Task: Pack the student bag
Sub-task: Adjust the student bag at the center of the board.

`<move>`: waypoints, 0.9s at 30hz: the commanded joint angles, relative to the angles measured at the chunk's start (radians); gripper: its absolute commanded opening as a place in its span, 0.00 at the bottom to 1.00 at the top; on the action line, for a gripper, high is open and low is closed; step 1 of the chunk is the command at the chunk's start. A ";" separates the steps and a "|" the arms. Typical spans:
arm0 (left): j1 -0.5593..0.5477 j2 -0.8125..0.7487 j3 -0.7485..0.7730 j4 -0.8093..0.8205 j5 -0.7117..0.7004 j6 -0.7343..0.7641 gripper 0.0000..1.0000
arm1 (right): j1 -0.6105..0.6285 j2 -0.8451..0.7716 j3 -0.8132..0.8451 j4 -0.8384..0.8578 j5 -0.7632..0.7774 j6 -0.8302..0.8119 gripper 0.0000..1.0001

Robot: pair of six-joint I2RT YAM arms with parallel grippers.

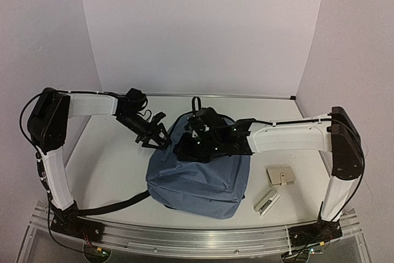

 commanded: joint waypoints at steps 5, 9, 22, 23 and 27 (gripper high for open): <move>-0.006 0.026 -0.005 0.049 0.071 -0.005 0.45 | 0.010 0.069 0.086 -0.037 0.037 -0.012 0.32; -0.018 0.042 -0.003 0.059 0.082 -0.009 0.36 | 0.016 0.097 0.102 -0.045 0.060 -0.020 0.31; -0.044 0.052 0.008 0.040 0.053 0.007 0.03 | 0.016 0.151 0.120 -0.081 0.205 0.015 0.09; -0.044 0.051 0.008 0.036 0.045 0.009 0.01 | 0.015 0.139 0.109 -0.082 0.229 0.018 0.07; -0.044 0.050 0.009 0.032 0.033 0.009 0.00 | 0.016 0.085 0.086 -0.081 0.291 0.022 0.04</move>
